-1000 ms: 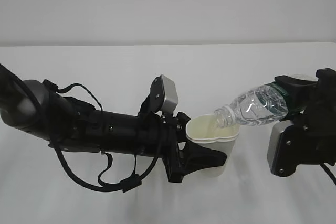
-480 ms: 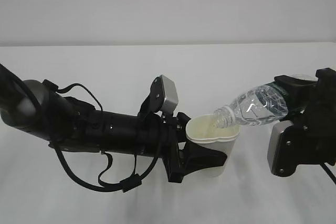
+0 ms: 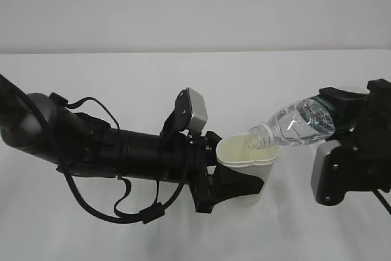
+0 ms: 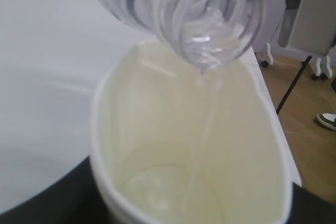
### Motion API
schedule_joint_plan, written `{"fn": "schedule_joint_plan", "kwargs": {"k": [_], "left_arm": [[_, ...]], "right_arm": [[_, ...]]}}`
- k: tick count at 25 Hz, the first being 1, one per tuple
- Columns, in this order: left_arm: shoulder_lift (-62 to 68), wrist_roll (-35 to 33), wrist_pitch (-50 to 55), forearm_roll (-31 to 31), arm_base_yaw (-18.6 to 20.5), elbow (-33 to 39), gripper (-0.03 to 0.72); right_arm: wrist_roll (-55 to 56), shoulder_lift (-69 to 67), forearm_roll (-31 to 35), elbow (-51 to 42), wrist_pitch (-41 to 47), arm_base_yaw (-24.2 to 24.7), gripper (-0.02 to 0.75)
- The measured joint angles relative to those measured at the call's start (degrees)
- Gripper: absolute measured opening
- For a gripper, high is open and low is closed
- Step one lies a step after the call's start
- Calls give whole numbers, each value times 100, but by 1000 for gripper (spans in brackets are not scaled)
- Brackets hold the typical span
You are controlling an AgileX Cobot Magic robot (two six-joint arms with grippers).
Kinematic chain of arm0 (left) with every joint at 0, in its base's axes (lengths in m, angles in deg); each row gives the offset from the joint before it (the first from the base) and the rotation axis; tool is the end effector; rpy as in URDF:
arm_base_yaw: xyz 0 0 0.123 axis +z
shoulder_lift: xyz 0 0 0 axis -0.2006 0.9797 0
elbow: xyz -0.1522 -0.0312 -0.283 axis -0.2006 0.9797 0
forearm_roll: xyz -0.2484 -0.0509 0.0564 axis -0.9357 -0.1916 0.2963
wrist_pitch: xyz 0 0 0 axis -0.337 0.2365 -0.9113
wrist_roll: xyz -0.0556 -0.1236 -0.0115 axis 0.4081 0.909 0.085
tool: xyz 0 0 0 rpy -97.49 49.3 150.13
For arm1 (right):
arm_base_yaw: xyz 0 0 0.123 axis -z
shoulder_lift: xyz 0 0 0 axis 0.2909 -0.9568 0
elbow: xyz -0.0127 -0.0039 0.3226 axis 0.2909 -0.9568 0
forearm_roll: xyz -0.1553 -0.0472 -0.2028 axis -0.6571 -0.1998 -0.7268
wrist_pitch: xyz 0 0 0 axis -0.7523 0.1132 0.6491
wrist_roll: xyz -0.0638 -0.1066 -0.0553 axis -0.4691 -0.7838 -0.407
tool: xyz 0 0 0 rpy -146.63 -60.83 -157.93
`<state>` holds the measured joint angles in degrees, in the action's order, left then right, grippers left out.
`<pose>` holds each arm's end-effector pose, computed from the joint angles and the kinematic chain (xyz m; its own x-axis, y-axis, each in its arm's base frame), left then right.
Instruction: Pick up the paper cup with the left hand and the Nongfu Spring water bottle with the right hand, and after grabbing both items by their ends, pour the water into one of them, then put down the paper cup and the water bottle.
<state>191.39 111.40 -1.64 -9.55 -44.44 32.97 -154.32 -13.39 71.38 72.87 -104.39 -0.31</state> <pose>0.3041 -0.3210 0.1168 -0.2262 0.2371 -0.9448 0.9712 0.1287 -0.2003 0.2754 0.0843 0.1735 0.2941 -0.9553 0.0315 -0.1568 -0.0807 -0.9843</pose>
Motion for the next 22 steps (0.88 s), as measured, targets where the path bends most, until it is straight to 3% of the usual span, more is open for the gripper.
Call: {"fn": "schedule_joint_plan", "kwargs": {"k": [22], "left_arm": [[0, 0, 16, 0, 0, 0, 440]], "right_arm": [[-8, 0, 0, 64, 0, 0, 410]]}}
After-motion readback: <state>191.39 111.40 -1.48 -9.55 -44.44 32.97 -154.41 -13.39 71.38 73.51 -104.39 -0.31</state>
